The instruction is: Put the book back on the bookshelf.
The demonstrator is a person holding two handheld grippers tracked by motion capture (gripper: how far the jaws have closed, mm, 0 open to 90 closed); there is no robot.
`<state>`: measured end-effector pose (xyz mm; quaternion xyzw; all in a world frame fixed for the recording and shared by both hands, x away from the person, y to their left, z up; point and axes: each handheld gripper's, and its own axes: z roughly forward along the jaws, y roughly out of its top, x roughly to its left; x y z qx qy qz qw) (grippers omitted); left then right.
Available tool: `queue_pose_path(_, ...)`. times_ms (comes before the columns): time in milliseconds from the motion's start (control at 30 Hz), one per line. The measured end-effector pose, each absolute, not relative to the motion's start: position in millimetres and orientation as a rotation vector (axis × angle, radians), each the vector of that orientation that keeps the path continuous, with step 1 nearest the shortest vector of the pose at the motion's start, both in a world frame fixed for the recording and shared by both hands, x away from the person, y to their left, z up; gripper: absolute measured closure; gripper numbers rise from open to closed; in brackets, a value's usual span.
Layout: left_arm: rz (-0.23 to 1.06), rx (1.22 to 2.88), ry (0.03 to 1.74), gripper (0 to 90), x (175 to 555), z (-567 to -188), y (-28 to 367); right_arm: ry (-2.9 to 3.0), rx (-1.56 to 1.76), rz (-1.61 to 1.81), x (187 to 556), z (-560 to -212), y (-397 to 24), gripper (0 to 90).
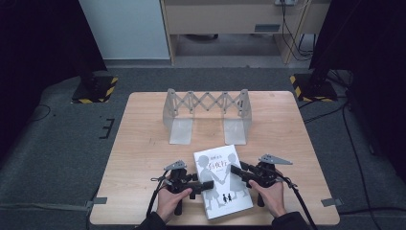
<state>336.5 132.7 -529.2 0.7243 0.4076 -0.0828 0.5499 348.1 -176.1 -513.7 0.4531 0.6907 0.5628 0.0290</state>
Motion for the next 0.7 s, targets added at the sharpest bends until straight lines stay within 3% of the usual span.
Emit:
queue_pose_path(200, -0.212, 1.68, 0.936, 27.1, 335.5, -523.0, 131.7, 2.078, 1.366, 1.826, 347.8, -510.4, -175.5, 55.9)
queue_pose_path(600, -0.219, 1.678, 0.923, 27.4, 337.9, -522.2, 125.3, 2.067, 1.314, 1.853, 346.8, -506.3, -176.2, 59.6)
queue_pose_path(700, -0.241, 1.623, 0.9, 32.7, 337.5, -522.1, 121.4, 2.079, 1.314, 1.886, 346.8, -506.2, -172.5, 58.8)
